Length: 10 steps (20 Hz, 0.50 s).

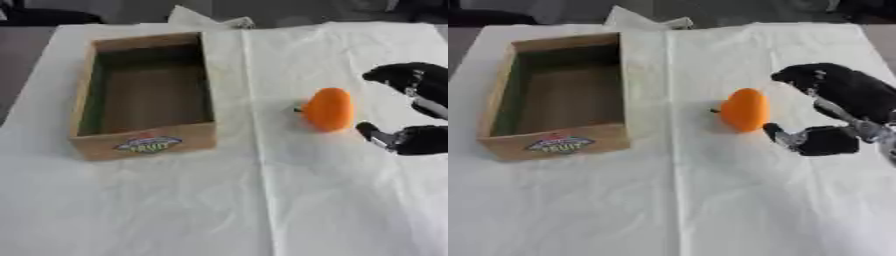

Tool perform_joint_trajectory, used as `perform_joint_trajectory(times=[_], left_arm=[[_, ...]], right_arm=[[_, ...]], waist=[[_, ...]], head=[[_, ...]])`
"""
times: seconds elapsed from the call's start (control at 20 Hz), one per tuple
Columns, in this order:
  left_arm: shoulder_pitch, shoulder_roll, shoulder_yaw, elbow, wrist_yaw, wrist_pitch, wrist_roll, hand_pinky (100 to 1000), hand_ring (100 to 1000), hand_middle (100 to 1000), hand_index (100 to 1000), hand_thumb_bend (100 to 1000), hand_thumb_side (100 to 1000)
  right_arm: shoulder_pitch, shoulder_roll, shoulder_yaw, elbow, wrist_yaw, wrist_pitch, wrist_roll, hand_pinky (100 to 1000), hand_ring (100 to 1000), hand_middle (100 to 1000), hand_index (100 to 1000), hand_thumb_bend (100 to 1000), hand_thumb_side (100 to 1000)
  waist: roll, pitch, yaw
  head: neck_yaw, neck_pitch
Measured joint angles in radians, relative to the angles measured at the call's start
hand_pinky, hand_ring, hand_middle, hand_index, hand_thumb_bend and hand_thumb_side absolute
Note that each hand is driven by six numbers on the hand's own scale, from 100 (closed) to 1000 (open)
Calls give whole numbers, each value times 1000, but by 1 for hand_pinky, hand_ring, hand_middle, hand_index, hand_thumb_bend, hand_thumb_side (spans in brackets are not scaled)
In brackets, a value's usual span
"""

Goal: Pick up objects on the table and place them in the box.

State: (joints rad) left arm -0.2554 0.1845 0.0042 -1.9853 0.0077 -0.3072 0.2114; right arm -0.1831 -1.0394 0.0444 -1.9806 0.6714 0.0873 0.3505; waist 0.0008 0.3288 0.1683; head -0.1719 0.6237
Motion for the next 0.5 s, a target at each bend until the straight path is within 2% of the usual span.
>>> perform_joint_trajectory(times=[0.15, 0.45, 0.5], left_arm=[[0, 0, 0, 0, 0, 4, -5, 382, 582, 614, 669, 100, 944], [0, 0, 0, 0, 1, 6, -12, 382, 582, 614, 670, 100, 944], [0, 0, -1, 0, 2, 6, -13, 381, 582, 614, 670, 100, 941]], right_arm=[[-30, -20, 22, 14, -18, 18, 52, 948, 947, 915, 1000, 339, 817], [-101, -30, 63, 114, -46, 20, 116, 941, 941, 905, 1000, 347, 814], [-117, -30, 69, 133, -48, 19, 120, 940, 939, 903, 1000, 303, 817]], waist=[[-5, 0, 6], [-6, 0, 19], [-6, -2, 21]], head=[[-9, -1], [-22, -1], [-25, -1]])
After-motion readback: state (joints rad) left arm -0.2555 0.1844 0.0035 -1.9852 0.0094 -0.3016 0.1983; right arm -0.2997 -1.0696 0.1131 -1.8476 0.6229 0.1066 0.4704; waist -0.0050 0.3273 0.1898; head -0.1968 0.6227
